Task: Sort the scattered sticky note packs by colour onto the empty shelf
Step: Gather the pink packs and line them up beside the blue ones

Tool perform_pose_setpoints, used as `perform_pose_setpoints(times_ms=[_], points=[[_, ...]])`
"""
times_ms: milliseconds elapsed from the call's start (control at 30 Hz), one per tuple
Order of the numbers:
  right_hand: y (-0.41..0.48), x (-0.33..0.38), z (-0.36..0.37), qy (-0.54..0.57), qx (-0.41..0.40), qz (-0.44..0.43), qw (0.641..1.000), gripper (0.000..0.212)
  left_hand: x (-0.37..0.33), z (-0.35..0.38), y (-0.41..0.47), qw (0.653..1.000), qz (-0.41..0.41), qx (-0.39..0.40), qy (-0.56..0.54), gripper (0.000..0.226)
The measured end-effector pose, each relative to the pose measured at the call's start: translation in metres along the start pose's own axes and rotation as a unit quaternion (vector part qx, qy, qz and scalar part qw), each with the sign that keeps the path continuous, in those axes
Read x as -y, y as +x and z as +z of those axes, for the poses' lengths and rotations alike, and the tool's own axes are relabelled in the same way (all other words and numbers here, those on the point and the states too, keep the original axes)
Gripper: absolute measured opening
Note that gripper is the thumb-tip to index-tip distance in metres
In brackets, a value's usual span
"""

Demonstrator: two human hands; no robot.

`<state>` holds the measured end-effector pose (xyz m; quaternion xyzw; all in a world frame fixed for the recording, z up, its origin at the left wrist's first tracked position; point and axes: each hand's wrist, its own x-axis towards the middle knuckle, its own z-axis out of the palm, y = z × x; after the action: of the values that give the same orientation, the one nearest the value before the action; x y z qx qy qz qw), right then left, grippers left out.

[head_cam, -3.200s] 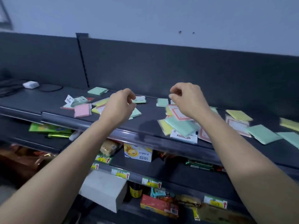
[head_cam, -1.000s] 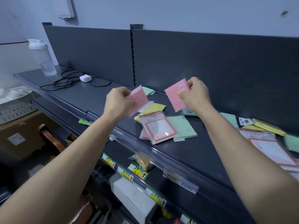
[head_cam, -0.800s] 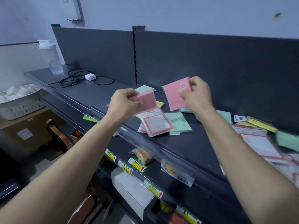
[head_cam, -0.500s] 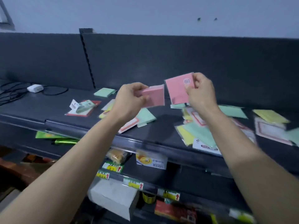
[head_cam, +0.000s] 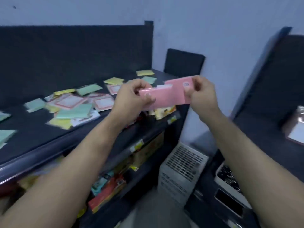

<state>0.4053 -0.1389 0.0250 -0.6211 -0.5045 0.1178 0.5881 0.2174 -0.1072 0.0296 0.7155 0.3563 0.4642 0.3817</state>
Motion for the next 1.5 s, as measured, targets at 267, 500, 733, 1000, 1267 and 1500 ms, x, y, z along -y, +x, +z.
perform_pose_setpoints(times_ms=[267,500,733,1000,1267,1500], points=[[-0.067,-0.044,-0.238,-0.108,-0.194,0.054,0.974,0.016,-0.081,0.210,-0.026,0.969,0.064,0.213,-0.108,0.024],[-0.131,-0.098,-0.438,-0.143,-0.310,0.125,0.932,0.016,-0.158,0.403,-0.097,0.929,0.086,0.338,-0.127,0.024],[-0.175,-0.188,-0.587,-0.130,-0.299,0.251,0.911,0.020,-0.197,0.553,-0.155,0.913,0.080,0.390,-0.089,0.023],[-0.197,-0.283,-0.636,-0.112,-0.217,0.378,0.893,0.018,-0.176,0.624,-0.170,0.910,0.037,0.414,-0.013,0.016],[-0.199,-0.309,-0.648,-0.176,-0.189,0.411,0.874,0.035,-0.143,0.671,-0.185,0.888,-0.001,0.459,0.029,0.016],[-0.194,-0.293,-0.664,-0.265,-0.212,0.340,0.877,0.010,-0.131,0.713,-0.196,0.879,-0.020,0.474,0.050,0.018]])
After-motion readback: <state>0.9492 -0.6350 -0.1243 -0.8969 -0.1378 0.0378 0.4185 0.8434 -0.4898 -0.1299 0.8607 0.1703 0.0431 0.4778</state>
